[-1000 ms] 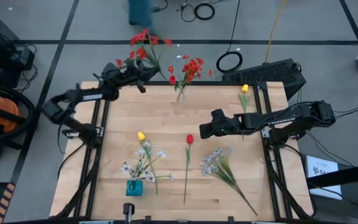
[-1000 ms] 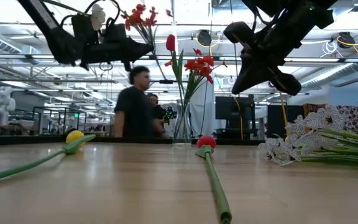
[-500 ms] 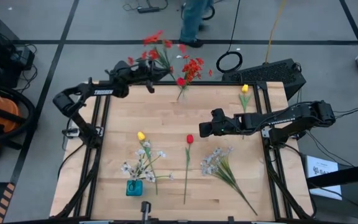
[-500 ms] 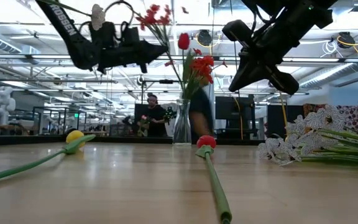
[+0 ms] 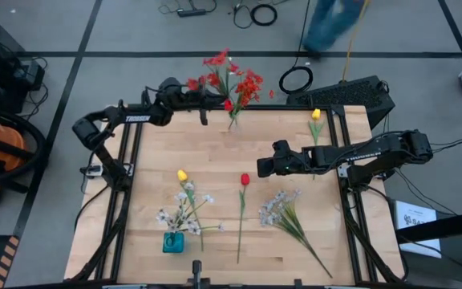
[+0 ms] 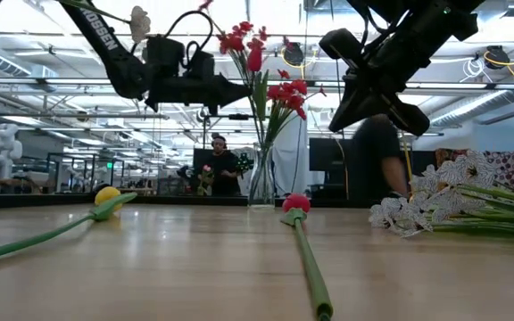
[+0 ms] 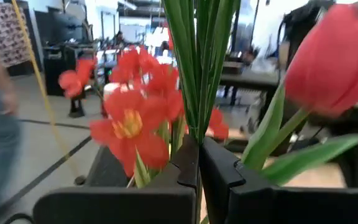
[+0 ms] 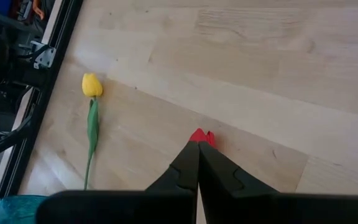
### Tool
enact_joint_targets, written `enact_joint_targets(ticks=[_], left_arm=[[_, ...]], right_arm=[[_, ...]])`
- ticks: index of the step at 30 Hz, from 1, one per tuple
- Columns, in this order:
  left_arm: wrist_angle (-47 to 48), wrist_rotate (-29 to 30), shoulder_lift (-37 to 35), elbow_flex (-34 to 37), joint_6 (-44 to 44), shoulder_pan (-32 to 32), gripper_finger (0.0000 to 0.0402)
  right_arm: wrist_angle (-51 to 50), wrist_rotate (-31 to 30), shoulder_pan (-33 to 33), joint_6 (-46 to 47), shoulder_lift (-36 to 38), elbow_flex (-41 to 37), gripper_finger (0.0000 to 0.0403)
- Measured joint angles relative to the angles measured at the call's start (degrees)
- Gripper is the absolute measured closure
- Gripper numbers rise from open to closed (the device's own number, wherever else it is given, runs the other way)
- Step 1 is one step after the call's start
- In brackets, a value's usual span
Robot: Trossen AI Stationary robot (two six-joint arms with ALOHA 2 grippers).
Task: Sort flowers into vase by color
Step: Put the red flowers into the transparent vase
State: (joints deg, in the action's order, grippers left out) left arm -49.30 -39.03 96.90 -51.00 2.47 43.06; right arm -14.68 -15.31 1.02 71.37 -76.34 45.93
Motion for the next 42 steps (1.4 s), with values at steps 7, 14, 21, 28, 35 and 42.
enact_joint_targets(ticks=[7,14,21,28,35,42], left_arm=[[1.4,5.4,0.0,0.0,-6.2,-2.2,0.0394],[-3.1,5.3,-0.6,-0.2,1.4,-1.8,0.0394],[-1.3,5.4,-2.4,-2.6,-0.2,-1.5,0.0394],[6.8,8.1,-2.4,-4.3,-4.5,-1.3,0.0394],[7.0,9.3,-2.4,-4.3,-6.1,-1.3,0.0394],[8.1,9.5,1.1,-4.3,-5.9,-1.5,0.0394]], right_arm=[[-0.1,0.0,0.0,0.0,0.0,0.0,0.0403],[-0.2,0.0,0.2,0.6,0.0,0.0,0.0403],[-0.2,-0.7,0.2,0.3,0.0,0.0,0.0403],[-0.3,-1.3,0.2,0.0,-0.1,0.0,0.0403],[-0.4,-1.3,0.2,-0.3,-0.1,0.0,0.0403],[-0.4,-1.3,0.2,-0.3,-0.1,0.0,0.0403]])
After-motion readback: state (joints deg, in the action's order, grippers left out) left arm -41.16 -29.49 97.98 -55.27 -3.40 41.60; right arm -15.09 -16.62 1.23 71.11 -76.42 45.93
